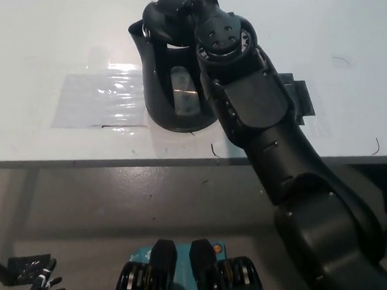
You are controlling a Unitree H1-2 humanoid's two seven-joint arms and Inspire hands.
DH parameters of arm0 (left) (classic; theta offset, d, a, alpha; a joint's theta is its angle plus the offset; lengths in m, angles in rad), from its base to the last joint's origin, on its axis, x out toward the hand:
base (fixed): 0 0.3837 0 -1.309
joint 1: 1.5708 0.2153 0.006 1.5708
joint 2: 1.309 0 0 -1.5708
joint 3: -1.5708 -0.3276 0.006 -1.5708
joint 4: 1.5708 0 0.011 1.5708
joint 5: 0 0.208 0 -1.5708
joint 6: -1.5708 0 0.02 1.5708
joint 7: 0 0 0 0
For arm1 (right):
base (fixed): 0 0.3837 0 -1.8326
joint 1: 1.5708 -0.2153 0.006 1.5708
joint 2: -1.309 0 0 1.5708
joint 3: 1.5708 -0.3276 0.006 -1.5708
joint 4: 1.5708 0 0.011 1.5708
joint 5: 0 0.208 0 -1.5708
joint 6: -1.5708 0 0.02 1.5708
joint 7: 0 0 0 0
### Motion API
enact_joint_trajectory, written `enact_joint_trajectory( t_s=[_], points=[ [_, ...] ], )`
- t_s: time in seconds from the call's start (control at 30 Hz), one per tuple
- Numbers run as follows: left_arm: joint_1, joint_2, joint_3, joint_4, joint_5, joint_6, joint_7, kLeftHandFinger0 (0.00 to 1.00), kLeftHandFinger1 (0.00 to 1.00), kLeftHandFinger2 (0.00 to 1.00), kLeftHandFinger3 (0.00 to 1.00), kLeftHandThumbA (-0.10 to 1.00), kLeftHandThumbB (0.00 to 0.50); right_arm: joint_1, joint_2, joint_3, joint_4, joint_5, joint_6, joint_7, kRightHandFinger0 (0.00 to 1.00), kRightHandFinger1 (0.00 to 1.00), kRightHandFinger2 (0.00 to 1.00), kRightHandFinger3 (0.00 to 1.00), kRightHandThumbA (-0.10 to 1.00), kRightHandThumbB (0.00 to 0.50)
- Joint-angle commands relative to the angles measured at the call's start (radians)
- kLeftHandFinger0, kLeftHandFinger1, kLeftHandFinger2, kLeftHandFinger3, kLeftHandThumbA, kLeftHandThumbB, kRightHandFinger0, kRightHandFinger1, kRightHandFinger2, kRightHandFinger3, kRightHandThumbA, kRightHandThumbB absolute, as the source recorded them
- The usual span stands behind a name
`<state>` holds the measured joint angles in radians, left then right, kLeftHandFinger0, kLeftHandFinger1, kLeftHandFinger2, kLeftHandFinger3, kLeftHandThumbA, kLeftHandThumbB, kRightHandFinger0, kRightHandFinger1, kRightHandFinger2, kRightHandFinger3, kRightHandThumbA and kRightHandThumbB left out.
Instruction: The robot uses its right hand to push down on the lid of a kettle kept in the middle of the desk to close it
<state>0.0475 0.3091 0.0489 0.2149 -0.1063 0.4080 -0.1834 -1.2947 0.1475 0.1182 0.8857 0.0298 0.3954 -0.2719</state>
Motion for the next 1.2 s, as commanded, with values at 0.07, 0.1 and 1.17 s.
enact_joint_trajectory(
  t_s=[0.07,0.1,1.17],
  points=[
    [0.004,0.008,-0.017,0.002,0.019,-0.054,-0.015,1.0,1.0,1.0,1.0,1.0,0.087,-0.058,0.021,-0.074,0.043,-0.007,0.019,-0.062,0.49,0.64,0.7,0.81,0.45,0.036],
    [0.007,0.001,-0.021,0.005,0.019,-0.057,-0.014,1.0,1.0,1.0,1.0,1.0,0.087,-0.057,0.023,-0.079,0.042,-0.01,0.022,-0.063,0.52,0.66,0.71,0.81,0.46,0.034],
    [-0.099,-0.006,-0.118,-0.027,0.05,0.062,-0.019,1.0,1.0,1.0,1.0,1.0,0.107,-0.289,0.095,-0.174,0.219,0.006,-0.035,-0.08,1.0,1.0,1.0,0.99,0.39,0.027]
  ],
)
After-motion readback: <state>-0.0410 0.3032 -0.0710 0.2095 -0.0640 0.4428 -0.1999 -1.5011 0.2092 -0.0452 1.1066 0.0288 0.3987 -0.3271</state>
